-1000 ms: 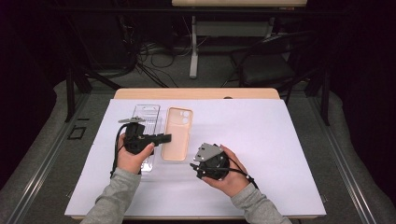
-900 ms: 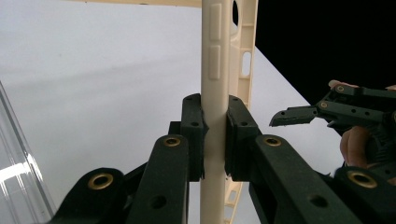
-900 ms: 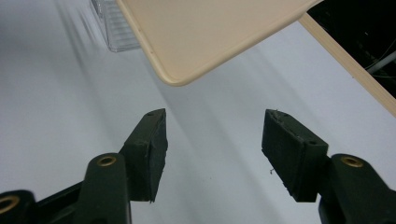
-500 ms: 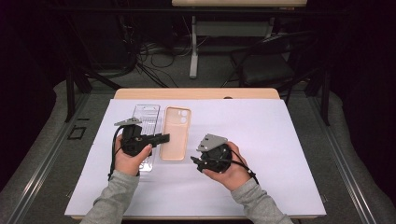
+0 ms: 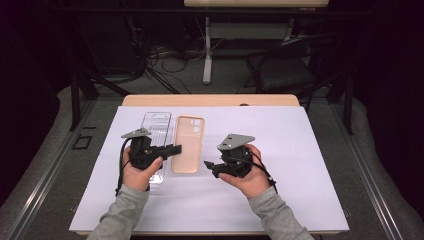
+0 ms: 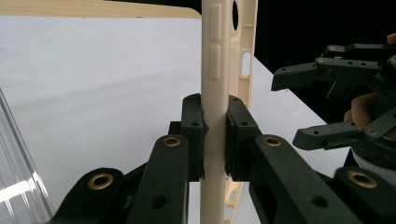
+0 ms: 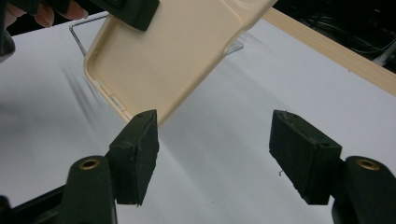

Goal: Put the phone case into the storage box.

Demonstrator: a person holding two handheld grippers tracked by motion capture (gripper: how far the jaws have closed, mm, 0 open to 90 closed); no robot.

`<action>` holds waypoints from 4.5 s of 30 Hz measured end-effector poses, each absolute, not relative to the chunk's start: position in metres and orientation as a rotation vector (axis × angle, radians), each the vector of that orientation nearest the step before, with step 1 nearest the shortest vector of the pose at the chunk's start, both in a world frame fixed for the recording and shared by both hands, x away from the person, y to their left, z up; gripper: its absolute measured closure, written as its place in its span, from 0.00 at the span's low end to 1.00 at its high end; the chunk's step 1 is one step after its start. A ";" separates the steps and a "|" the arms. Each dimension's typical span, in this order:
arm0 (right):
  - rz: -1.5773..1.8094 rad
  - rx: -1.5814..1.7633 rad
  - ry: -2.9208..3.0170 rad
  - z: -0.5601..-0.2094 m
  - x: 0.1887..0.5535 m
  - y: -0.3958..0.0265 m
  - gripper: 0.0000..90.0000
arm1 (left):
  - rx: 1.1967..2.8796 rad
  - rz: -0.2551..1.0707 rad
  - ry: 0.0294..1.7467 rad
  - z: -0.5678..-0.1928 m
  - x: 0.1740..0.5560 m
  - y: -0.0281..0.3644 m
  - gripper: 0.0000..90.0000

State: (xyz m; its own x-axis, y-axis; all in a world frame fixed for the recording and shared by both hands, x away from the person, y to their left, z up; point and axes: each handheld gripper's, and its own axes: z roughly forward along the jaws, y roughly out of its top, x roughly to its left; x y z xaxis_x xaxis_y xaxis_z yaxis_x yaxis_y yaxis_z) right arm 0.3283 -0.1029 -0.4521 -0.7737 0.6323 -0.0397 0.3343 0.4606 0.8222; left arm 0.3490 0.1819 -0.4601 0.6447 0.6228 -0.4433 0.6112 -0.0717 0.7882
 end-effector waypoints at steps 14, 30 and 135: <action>1.309 0.925 2.374 -0.458 0.329 -0.118 0.39 | 1.749 -0.004 0.973 -0.471 0.343 0.173 0.90; 1.473 1.028 2.344 -0.463 0.333 -0.130 0.42 | 1.730 -0.005 0.934 -0.477 0.335 0.165 0.90; 1.857 1.291 2.344 -0.490 0.343 -0.141 0.91 | 1.721 -0.033 0.864 -0.484 0.325 0.146 0.90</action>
